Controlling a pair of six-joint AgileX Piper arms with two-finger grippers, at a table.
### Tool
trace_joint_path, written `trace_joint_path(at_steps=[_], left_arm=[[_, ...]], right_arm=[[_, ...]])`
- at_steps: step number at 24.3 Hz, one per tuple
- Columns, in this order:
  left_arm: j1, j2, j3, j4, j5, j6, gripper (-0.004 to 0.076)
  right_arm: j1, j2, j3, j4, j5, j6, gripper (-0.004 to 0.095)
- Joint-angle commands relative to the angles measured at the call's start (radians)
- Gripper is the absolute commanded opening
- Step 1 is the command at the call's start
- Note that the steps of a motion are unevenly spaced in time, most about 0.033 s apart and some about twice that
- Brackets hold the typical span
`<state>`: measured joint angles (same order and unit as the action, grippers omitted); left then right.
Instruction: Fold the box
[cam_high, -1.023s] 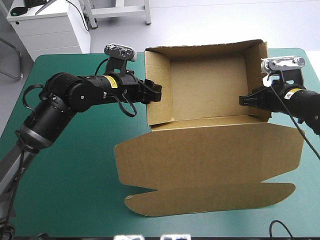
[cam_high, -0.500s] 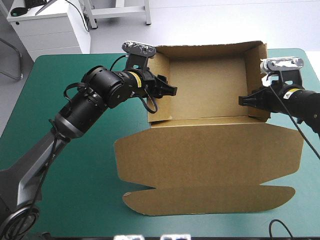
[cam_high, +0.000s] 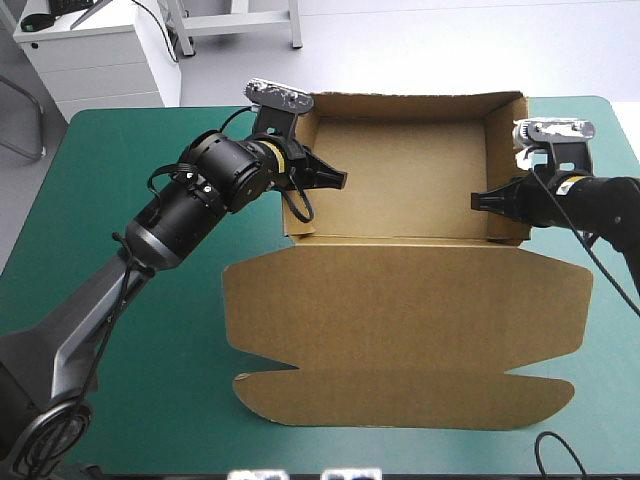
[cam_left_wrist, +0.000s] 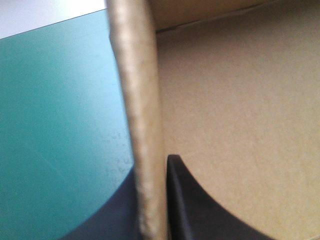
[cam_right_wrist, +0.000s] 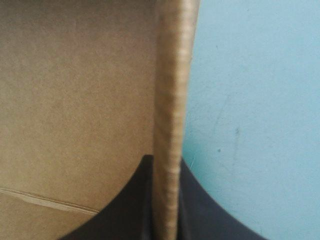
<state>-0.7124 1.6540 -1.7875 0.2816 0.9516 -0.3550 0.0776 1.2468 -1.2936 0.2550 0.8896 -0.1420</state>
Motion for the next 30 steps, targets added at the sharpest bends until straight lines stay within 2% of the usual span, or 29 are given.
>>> trace_joint_path(at_steps=[1, 4, 13, 22, 30], left_arm=[[-0.009, -0.035, -0.032, 0.073, -0.024, 0.055, -0.0008], [0.004, -0.001, -0.032, 0.117, 0.074, 0.088, -0.0007], [0.100, 0.169, -0.032, 0.000, 0.172, 0.164, -0.0007], [0.182, 0.297, -0.032, -0.228, 0.164, 0.276, -0.0007], [0.190, 0.318, -0.032, -0.243, 0.148, 0.287, -0.0007]], right_arm=[[0.000, 0.019, -0.037, 0.066, 0.002, -0.038, -0.0012], [0.000, 0.069, -0.037, 0.050, 0.031, -0.040, -0.0011], [0.000, 0.176, -0.037, -0.040, 0.068, -0.013, -0.0011], [0.000, 0.349, -0.037, -0.067, 0.098, 0.012, -0.0011], [0.000, 0.380, -0.037, -0.098, 0.077, 0.014, -0.0012]])
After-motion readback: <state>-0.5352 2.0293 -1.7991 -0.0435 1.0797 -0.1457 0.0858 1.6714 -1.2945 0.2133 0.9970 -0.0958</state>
